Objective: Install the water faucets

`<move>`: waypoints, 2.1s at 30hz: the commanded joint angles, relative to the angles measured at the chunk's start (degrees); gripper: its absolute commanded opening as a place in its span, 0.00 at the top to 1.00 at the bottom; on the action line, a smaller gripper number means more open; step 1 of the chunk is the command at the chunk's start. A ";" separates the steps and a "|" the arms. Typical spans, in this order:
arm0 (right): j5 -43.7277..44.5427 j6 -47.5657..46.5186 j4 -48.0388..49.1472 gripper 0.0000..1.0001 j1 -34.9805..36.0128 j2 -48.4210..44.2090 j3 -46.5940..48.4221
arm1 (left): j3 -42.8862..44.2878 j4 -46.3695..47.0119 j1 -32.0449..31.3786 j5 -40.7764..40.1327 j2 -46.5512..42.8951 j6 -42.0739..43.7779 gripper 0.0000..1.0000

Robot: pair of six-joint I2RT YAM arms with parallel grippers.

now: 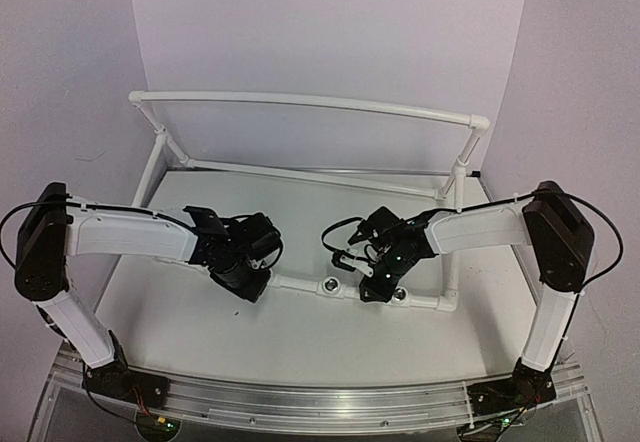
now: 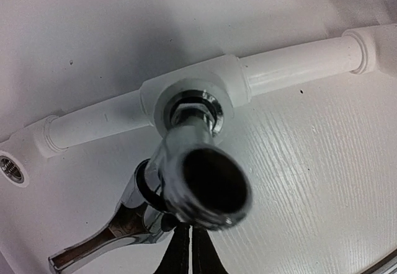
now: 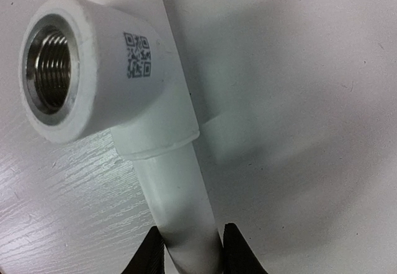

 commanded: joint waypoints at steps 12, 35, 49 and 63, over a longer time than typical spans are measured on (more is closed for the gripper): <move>6.53 2.76 -2.36 0.72 -2.06 4.66 -1.18 | 0.46 11.81 7.24 -2.83 -0.82 3.65 0.95; 6.02 2.92 -2.63 0.73 -2.06 4.66 -0.72 | 8.25 12.57 7.57 3.31 1.80 8.56 0.87; 5.57 3.11 -2.74 0.73 -2.05 4.78 -0.30 | 15.05 1.86 6.48 2.27 -5.77 -4.58 0.33; 5.78 3.02 -2.73 0.73 -2.06 4.45 -0.71 | 27.84 -13.84 6.10 -4.81 7.11 -21.33 0.22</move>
